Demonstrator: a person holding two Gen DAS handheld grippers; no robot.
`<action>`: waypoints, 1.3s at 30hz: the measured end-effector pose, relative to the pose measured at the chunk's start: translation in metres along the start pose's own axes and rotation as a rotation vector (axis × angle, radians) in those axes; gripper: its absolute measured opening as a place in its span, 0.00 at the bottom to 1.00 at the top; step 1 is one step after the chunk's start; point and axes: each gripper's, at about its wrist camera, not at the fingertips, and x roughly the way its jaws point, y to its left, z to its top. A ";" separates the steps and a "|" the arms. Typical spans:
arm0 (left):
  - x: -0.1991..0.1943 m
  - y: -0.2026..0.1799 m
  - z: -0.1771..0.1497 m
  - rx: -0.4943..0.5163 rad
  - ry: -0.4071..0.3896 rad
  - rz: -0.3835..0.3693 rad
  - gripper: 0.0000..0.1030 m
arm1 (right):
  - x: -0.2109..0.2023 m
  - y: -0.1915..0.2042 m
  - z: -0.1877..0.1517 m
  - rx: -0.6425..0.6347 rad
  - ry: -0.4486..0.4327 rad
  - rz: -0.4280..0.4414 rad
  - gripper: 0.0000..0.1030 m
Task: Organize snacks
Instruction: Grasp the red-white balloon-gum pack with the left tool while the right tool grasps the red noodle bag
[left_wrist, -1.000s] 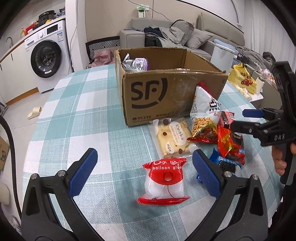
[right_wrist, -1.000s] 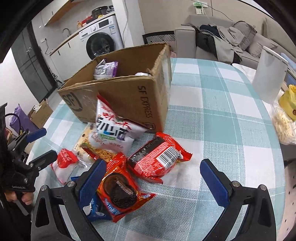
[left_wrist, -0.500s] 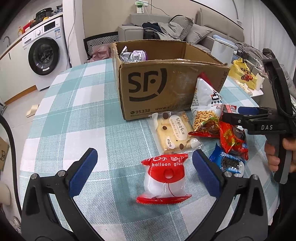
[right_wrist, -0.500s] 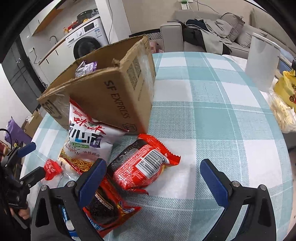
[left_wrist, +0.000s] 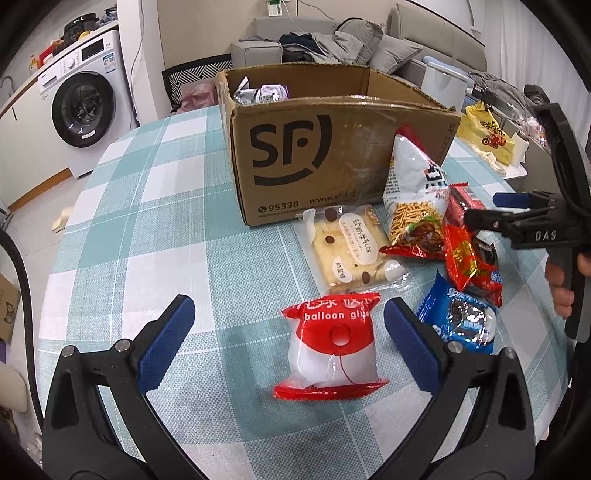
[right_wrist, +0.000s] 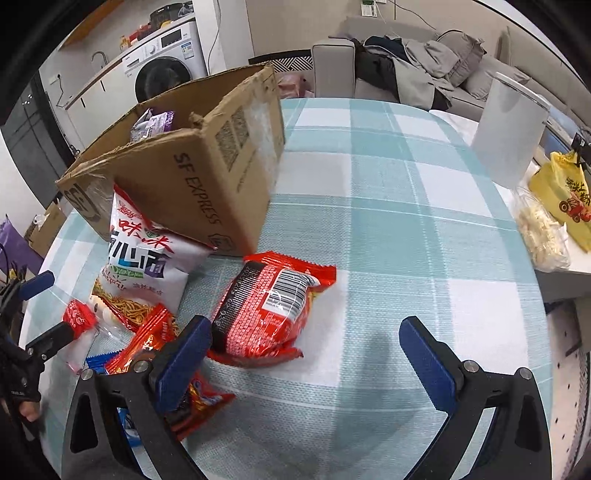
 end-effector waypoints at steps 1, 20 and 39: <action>0.000 0.000 0.000 0.002 0.003 -0.001 0.99 | -0.001 -0.001 0.000 0.004 -0.001 0.003 1.00; 0.008 -0.017 -0.009 0.100 0.077 -0.003 0.99 | 0.006 -0.005 -0.002 0.024 0.001 -0.007 0.99; 0.005 -0.023 -0.015 0.129 0.067 -0.105 0.40 | 0.003 0.011 -0.003 -0.022 -0.035 0.062 0.63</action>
